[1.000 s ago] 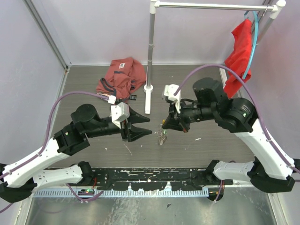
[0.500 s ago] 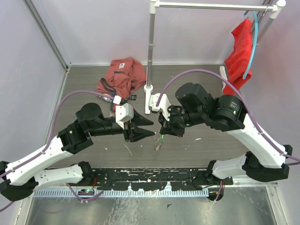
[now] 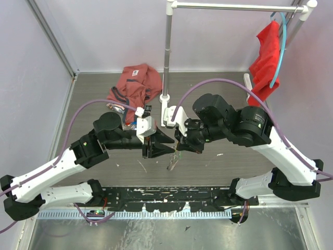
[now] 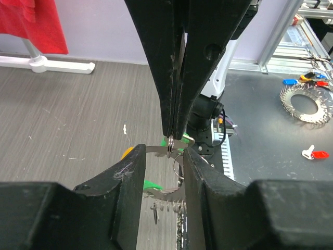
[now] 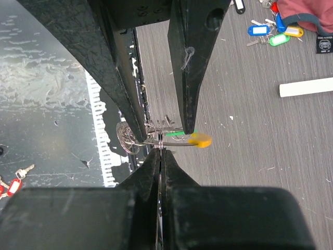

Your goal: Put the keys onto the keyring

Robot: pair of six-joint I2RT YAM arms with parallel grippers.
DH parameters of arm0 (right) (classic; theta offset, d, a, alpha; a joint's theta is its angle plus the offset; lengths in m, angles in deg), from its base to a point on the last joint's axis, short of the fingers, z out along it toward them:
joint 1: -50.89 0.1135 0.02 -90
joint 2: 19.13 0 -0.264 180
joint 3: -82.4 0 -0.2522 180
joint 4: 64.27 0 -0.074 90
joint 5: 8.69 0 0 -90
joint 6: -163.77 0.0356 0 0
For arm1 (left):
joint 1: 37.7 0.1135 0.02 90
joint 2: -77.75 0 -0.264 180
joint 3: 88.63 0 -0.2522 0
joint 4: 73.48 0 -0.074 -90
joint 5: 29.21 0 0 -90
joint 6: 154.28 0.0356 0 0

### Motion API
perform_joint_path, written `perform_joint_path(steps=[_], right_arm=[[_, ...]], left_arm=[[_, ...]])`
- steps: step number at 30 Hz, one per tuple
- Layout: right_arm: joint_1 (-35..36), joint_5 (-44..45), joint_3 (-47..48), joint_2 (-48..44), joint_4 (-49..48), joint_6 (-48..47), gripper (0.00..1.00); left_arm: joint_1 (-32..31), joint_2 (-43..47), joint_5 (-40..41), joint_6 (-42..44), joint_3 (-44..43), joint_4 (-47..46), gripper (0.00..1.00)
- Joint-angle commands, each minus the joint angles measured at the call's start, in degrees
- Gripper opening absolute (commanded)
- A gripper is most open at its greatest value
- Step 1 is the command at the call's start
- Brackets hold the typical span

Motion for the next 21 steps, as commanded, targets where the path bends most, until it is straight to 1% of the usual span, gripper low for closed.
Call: perform_joint_path(steps=[1, 6, 13, 19, 21], right_arm=[[0.4, 0.1, 1.2, -0.2, -3.1, -0.5, 0.01], [0.6, 0.1, 0.7, 0.0, -3.5, -0.2, 0.01], [0.7, 0.2, 0.4, -0.1, -4.0, -0.1, 0.01], [0.8, 0.2, -0.3, -0.1, -4.4, -0.2, 0.01], [0.8, 0.4, -0.6, -0.1, -4.3, -0.2, 0.01]], left_arm=[[-0.2, -0.5, -2.2, 0.5, -2.7, 0.3, 0.39], [-0.2, -0.4, -2.2, 0.7, -2.8, 0.5, 0.31], [-0.2, -1.0, -2.8, 0.6, -3.1, 0.5, 0.32], [-0.2, -1.3, -3.3, 0.6, -3.5, 0.5, 0.25], [-0.2, -1.2, -3.2, 0.6, -3.6, 0.5, 0.25]])
